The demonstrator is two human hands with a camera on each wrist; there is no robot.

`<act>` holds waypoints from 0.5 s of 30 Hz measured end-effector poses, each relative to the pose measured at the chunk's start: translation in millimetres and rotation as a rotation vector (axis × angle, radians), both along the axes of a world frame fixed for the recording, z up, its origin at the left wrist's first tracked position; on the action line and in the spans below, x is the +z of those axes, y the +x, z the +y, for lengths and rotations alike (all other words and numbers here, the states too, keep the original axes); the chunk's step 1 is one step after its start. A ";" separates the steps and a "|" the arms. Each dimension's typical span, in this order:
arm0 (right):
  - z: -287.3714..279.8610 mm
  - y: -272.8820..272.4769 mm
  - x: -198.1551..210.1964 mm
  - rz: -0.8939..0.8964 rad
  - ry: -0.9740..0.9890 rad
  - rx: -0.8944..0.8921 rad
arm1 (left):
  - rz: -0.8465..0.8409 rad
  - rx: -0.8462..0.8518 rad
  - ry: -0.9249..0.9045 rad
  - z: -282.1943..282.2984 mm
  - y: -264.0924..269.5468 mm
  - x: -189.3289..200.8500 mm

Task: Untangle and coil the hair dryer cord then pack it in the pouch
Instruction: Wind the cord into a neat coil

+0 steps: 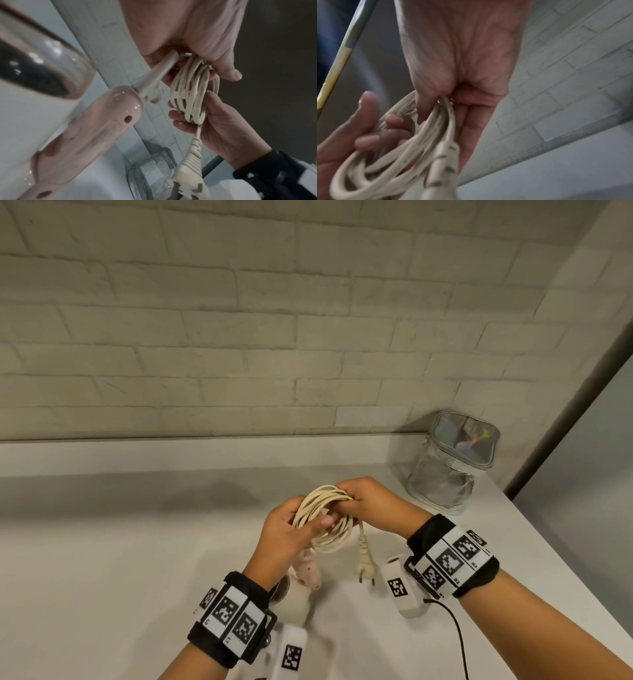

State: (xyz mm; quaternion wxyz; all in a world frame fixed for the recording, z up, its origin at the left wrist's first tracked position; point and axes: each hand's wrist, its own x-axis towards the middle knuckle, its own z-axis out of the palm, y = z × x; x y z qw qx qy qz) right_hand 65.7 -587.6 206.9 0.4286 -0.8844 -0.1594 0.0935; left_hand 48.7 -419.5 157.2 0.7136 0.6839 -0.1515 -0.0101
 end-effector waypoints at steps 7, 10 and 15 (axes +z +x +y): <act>-8.6 -7.8 -8.3 0.220 0.115 0.043 | 0.034 0.053 -0.077 -10.6 -10.3 4.9; -21.0 -15.9 -22.3 0.298 -0.003 0.068 | -0.013 0.066 -0.050 -7.6 -8.2 1.8; -40.0 -28.8 -31.1 0.169 -0.230 0.059 | 0.003 0.033 -0.010 -4.3 -2.5 -0.2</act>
